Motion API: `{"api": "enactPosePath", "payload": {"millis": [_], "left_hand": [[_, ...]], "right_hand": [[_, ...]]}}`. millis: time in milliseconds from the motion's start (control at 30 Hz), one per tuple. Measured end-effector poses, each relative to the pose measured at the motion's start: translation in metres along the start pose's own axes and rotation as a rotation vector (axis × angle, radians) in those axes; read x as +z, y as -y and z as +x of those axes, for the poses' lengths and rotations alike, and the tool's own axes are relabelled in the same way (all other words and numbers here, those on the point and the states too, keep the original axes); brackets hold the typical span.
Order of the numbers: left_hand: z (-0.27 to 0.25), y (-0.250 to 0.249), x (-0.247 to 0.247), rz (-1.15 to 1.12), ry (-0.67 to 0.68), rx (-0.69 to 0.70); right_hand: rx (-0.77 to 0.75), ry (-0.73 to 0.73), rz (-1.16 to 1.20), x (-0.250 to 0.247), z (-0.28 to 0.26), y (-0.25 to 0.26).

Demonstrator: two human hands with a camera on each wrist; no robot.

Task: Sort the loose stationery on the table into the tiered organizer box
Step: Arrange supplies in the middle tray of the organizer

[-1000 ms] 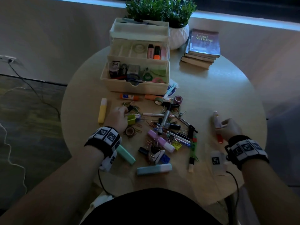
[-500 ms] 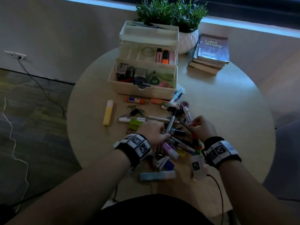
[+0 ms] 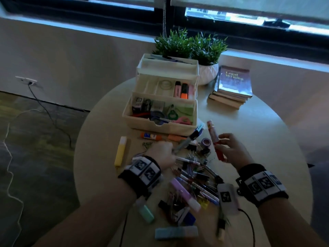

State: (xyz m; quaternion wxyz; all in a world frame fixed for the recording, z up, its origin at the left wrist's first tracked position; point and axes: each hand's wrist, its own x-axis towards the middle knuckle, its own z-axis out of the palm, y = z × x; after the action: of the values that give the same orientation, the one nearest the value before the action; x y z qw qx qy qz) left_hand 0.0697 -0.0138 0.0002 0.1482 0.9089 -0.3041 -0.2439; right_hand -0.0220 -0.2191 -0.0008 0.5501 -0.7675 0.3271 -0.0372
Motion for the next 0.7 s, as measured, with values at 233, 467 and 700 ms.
{"api": "enactPosePath", "payload": {"millis": [233,467,700], "left_hand": [[0.028,0.064,-0.072,-0.019,-0.269,-0.047],[0.067,0.075,-0.096,0.145,-0.173,-0.115],[0.106,0.03,-0.084,-0.015,-0.093,-0.071]], "right_hand": [[-0.128,0.03,-0.066,0.01,0.041,0.045],[-0.19,-0.027,-0.467,0.056,0.069,0.073],[-0.316,-0.085,-0.929,0.092,0.083,0.085]]}}
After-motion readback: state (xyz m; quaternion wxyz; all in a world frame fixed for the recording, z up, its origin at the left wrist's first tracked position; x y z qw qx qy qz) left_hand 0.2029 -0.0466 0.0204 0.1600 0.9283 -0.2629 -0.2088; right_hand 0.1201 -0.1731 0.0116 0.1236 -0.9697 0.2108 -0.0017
